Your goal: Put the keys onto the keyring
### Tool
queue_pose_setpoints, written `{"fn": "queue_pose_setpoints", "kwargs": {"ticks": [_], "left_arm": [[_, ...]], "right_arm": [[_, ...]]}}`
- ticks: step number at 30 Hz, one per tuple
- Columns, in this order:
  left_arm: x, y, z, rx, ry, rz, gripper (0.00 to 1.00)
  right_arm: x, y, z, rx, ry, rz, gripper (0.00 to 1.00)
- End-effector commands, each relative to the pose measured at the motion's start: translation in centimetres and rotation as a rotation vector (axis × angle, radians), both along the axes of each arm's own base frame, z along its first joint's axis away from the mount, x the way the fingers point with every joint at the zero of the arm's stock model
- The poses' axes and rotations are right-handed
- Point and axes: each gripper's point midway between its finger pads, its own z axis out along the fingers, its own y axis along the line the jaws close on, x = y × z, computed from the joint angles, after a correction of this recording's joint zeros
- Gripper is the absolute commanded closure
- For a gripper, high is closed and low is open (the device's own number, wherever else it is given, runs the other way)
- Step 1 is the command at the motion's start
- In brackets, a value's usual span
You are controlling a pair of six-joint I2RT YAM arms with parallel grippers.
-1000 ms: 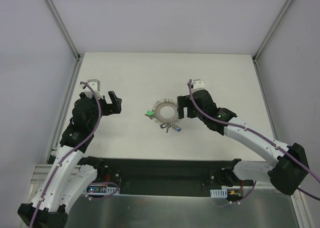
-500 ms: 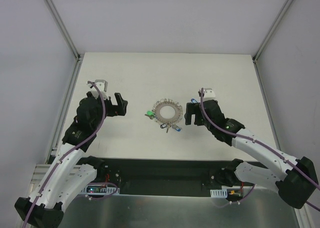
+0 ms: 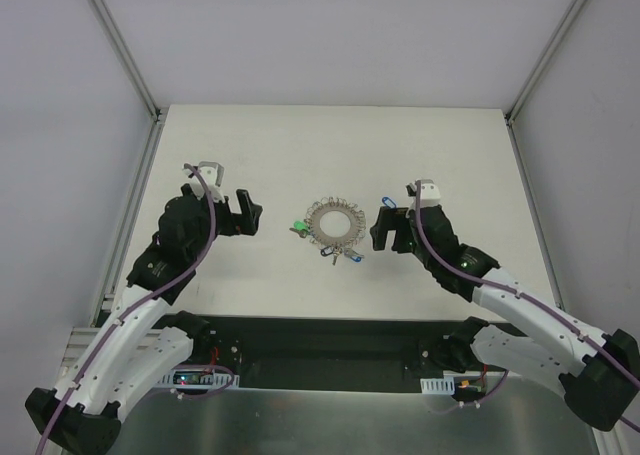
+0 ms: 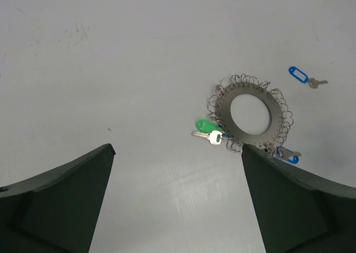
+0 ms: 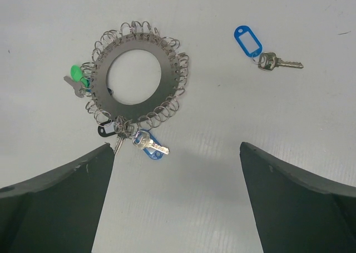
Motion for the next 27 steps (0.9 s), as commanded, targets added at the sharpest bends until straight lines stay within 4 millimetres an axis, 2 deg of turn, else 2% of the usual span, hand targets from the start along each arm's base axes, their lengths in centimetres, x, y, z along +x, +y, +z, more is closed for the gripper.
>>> {"fn": "queue_pose_setpoints", "kwargs": {"ticks": [1, 10, 15, 20, 24, 27], "left_arm": [[-0.1, 0.0, 1.0, -0.011, -0.052, -0.006, 0.01], [-0.5, -0.2, 1.4, -0.037, -0.062, -0.015, 0.01], [-0.9, -0.8, 1.9, -0.059, -0.069, -0.044, 0.01], [-1.0, -1.1, 1.6, -0.058, -0.06, -0.054, 0.01], [-0.9, -1.6, 1.0, -0.046, -0.038, -0.076, 0.01], [-0.8, -1.7, 0.8, -0.035, -0.036, -0.079, 0.01]], "right_arm": [[0.2, 0.1, 1.4, 0.054, -0.041, -0.01, 0.01], [0.4, -0.1, 2.1, 0.079, -0.059, -0.04, 0.01], [0.5, 0.3, 0.7, 0.085, -0.023, -0.048, 0.03], [0.9, 1.7, -0.5, 0.106, 0.009, -0.019, 0.05], [1.4, 3.5, -2.3, 0.11, 0.057, 0.021, 0.1], [1.9, 4.0, -3.1, 0.091, 0.062, 0.033, 0.22]]}}
